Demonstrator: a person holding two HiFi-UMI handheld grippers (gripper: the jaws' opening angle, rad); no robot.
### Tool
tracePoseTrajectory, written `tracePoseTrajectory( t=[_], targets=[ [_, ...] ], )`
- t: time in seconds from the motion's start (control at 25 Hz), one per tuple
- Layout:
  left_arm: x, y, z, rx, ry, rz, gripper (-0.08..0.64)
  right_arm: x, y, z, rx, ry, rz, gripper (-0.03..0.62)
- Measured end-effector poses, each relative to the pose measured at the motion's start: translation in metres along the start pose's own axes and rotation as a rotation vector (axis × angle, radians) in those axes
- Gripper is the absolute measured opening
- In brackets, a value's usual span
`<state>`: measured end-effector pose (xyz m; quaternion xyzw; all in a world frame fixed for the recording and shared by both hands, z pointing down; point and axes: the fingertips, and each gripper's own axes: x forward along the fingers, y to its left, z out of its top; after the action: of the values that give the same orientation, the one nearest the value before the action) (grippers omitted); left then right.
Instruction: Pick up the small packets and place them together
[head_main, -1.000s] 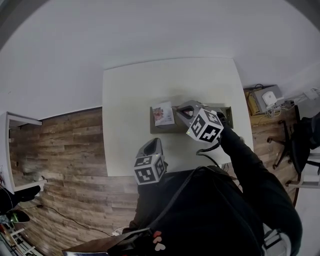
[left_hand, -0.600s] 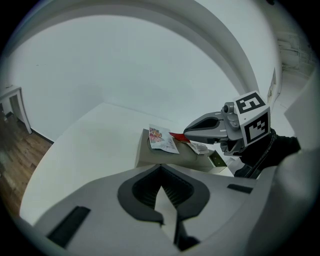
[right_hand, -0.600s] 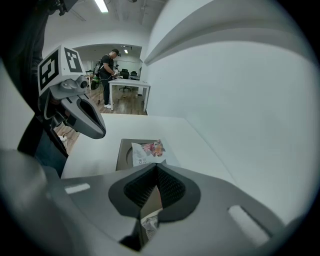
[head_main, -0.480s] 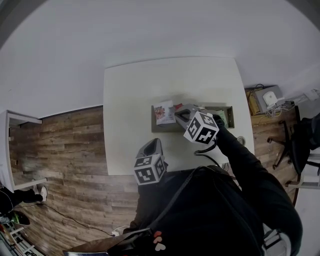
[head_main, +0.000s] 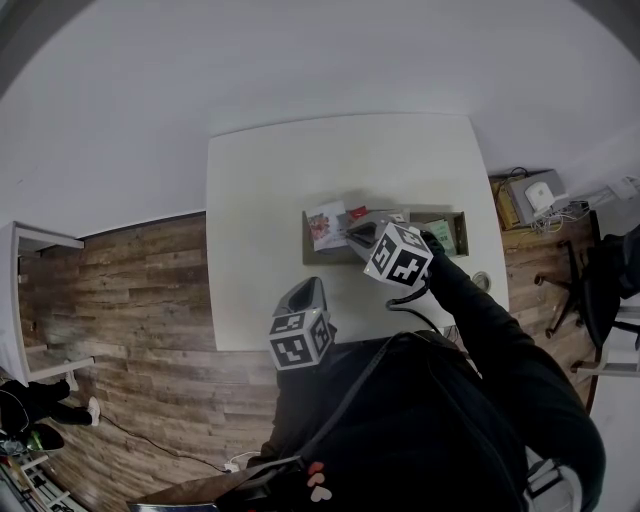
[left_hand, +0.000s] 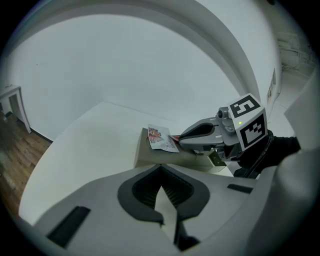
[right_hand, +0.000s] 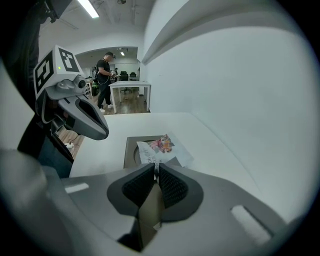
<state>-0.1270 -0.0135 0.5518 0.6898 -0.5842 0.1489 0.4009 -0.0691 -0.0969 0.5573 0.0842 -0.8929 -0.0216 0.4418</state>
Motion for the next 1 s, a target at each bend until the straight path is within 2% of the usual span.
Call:
tracePoseTrajectory(
  t=[0.24,0.4,0.56,0.8,0.92,1.0],
  targets=[
    [0.0,0.0,0.0,0.0,0.0,0.002,0.0,0.001,0.006,0.0,0.019,-0.011,0.039,0.097],
    [0.001,-0.001,0.0,0.005,0.004,-0.002,0.0,-0.012,-0.004,0.008,0.025,-0.055,0.002,0.101],
    [0.005,-0.007,0.003,0.015,0.005,-0.014,-0.001,-0.044,-0.025,0.012,0.07,-0.124,-0.055,0.101],
    [0.013,-0.022,0.007,0.056,0.015,-0.046,-0.002,-0.119,-0.075,-0.018,0.268,-0.251,-0.206,0.101],
    [0.017,-0.029,0.01,0.076,0.02,-0.061,0.0,-0.151,-0.092,-0.048,0.411,-0.298,-0.234,0.095],
    [0.019,-0.034,0.012,0.091,0.024,-0.07,0.0,-0.165,-0.096,-0.07,0.481,-0.294,-0.249,0.079]
  ],
)
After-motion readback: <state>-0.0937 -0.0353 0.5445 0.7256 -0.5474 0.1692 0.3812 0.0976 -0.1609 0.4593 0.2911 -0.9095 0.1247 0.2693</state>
